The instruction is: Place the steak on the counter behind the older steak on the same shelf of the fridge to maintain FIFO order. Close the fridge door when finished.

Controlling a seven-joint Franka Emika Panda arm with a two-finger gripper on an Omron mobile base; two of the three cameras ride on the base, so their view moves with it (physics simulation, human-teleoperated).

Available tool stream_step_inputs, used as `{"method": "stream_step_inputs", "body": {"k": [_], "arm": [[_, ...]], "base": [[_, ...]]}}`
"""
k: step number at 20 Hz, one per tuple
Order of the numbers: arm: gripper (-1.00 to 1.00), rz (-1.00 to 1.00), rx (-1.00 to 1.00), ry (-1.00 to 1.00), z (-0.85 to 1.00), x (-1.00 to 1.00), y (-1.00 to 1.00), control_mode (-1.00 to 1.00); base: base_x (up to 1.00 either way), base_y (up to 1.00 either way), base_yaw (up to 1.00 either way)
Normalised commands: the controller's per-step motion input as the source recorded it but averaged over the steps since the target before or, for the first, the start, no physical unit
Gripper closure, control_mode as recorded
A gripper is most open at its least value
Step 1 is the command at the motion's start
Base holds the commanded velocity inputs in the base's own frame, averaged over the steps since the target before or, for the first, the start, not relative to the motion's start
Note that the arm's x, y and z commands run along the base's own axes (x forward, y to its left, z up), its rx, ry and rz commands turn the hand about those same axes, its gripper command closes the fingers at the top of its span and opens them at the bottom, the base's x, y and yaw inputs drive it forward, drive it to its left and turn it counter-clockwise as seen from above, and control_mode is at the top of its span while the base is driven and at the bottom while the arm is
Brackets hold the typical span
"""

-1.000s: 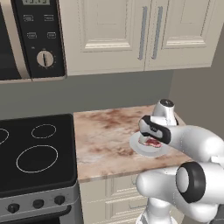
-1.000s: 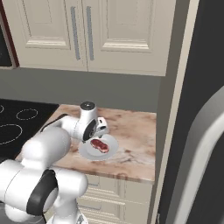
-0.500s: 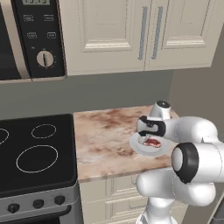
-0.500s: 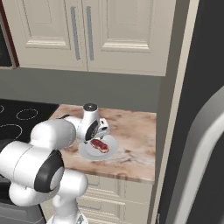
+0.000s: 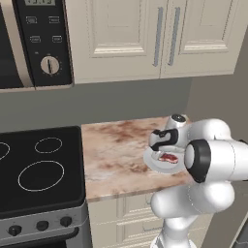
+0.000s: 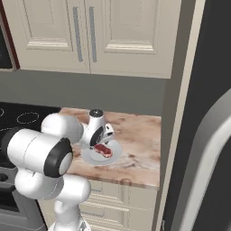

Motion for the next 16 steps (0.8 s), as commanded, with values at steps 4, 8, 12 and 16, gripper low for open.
{"method": "stream_step_inputs", "body": {"k": [4,8,12,16], "arm": [[-1.0,0.04,0.0,0.0,-0.21,0.16,-0.04,-1.0],[-1.0,0.04,0.0,0.0,-0.22,0.12,-0.14,-1.0],[-1.0,0.04,0.0,0.0,-0.31,0.12,-0.09,-1.0],[-1.0,0.04,0.0,0.0,-0.44,0.11,0.0,-1.0]], "base": [[0.0,0.0,0.0],[0.0,0.0,0.0],[0.0,0.0,0.0],[0.0,0.0,0.0]]}}
